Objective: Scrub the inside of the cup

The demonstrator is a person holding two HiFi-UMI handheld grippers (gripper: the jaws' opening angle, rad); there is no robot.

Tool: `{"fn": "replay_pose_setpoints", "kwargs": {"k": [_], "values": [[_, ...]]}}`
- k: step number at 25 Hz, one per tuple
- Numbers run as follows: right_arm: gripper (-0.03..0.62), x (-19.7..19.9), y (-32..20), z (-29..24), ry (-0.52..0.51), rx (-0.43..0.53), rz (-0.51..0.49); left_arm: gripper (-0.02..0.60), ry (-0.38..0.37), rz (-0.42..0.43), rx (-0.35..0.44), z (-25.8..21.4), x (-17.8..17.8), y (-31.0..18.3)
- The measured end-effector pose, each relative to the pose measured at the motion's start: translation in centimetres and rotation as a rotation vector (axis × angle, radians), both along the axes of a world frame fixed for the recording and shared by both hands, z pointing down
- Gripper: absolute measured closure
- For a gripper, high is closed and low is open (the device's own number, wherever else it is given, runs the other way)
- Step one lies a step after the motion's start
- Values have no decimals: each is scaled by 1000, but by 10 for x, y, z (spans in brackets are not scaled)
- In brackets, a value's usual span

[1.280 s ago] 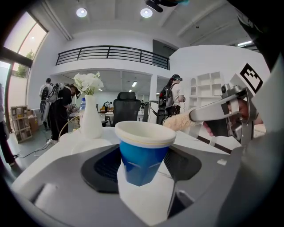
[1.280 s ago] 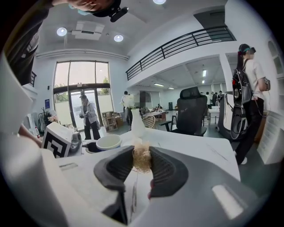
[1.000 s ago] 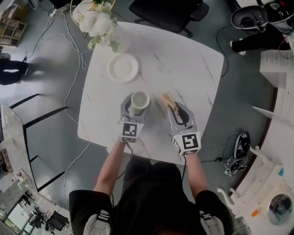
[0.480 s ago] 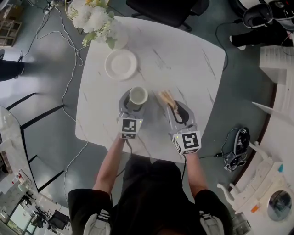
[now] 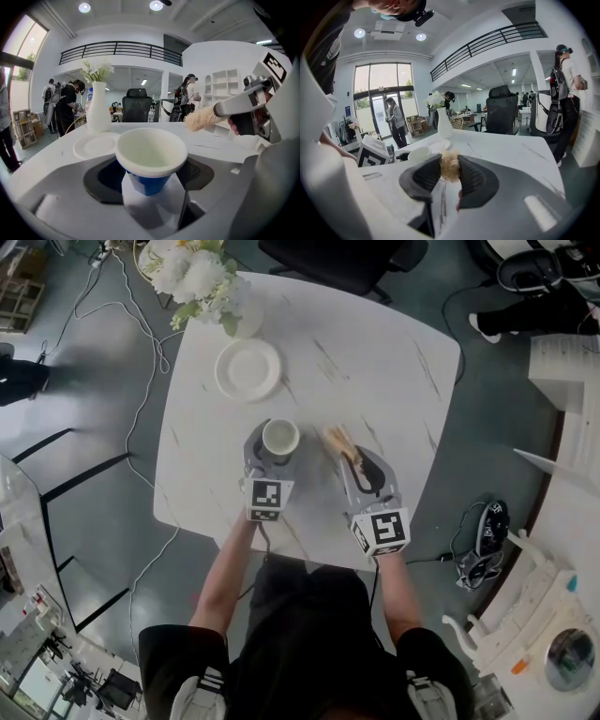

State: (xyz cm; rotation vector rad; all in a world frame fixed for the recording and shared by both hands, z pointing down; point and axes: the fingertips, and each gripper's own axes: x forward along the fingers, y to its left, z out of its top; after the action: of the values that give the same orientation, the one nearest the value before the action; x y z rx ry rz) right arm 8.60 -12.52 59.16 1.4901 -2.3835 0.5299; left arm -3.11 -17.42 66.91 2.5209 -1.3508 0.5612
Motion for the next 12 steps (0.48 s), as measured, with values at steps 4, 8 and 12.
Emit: {"fn": "replay_pose_setpoints", "kwargs": {"k": [4,8,12], "values": [[488,1,1,-1,0,4,2,220,12,-2,0,-1,1,0],[488,1,3,-1,-1,5,2,212,19,-11,-7,1,-2,0],[488,1,6,-5,1,11,-1,200,21,-16,-21,1,-4,4]]}}
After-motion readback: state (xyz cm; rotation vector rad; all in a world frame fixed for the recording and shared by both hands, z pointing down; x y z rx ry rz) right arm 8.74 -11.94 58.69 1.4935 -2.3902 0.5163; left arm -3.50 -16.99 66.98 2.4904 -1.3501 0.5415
